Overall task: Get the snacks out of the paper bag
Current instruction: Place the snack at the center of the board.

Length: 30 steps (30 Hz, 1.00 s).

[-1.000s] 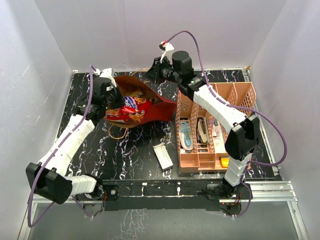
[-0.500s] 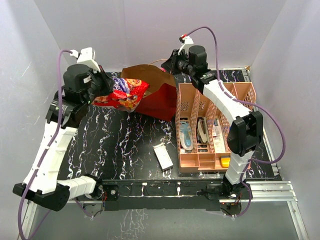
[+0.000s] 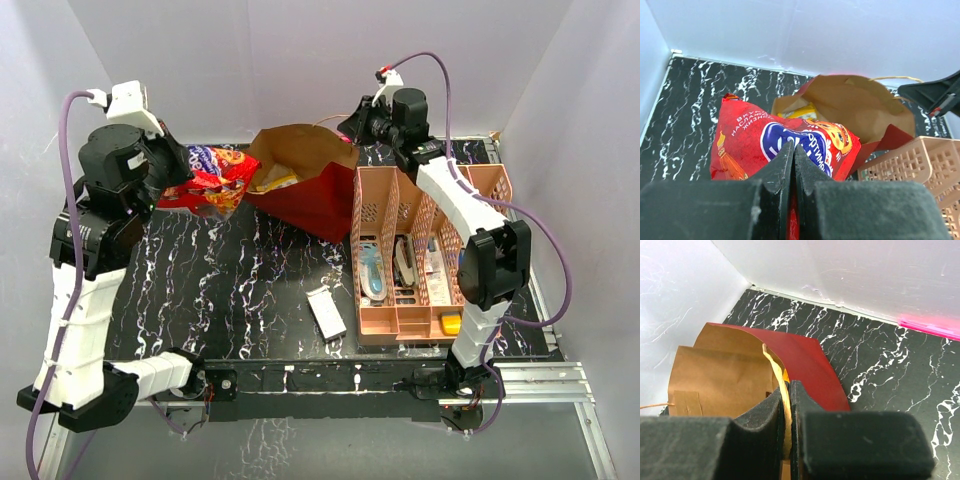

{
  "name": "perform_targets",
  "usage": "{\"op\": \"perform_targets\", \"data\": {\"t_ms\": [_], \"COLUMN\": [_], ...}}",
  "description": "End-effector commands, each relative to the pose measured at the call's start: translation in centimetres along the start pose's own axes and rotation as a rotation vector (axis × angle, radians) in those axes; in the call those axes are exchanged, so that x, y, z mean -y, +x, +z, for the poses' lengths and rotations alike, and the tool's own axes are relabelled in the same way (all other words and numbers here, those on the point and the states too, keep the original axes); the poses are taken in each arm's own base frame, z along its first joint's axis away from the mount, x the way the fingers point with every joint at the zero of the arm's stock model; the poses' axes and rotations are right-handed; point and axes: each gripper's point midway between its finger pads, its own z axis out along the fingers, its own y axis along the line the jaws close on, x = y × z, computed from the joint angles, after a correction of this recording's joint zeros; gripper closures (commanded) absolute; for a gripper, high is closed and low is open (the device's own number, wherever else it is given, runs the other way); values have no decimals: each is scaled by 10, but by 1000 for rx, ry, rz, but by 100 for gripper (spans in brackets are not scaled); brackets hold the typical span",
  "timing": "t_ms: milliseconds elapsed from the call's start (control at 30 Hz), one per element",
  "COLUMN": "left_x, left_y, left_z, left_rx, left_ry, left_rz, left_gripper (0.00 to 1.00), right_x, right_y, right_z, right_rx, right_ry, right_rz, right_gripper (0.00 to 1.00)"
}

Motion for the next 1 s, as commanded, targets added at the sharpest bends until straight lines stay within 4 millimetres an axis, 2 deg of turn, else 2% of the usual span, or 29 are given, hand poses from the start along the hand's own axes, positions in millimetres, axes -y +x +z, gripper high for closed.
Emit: {"op": "perform_targets", "data": {"t_ms": [0,200,267,433,567,667,733,833,967], "left_x": [-10,-38,-49,-74,-83,-86,-80,-67,-61], "left_y": [-31,16,42,74,102,124,138,169,208], "left_z": [-17,-1,6,8,8,8,11,19,23], "left_rx": [125,46,13,30,34,20,10,-26,-57], "left_ry": [-41,-169,-211,-304,-316,-301,-250,-141,-65], "left_rz": [-21,28,45,23,0,-21,-32,-50,-78], "left_gripper": [100,100,100,100,100,100,100,100,100], "right_x": [3,11,11,15,18,17,15,8,-6], "right_y": [-30,-44,-47,-50,-52,-52,-51,-46,-36], "right_z": [-3,-9,-11,-13,-16,-18,-18,-16,-15], "right_rx": [87,112,118,118,117,115,108,85,39], "right_ry": [-16,-2,-6,-1,-7,-13,-25,-77,-176], "right_rz": [-28,-33,-35,-44,-39,-36,-35,-37,-42], "right_gripper": [92,92,92,92,92,92,92,92,92]}}
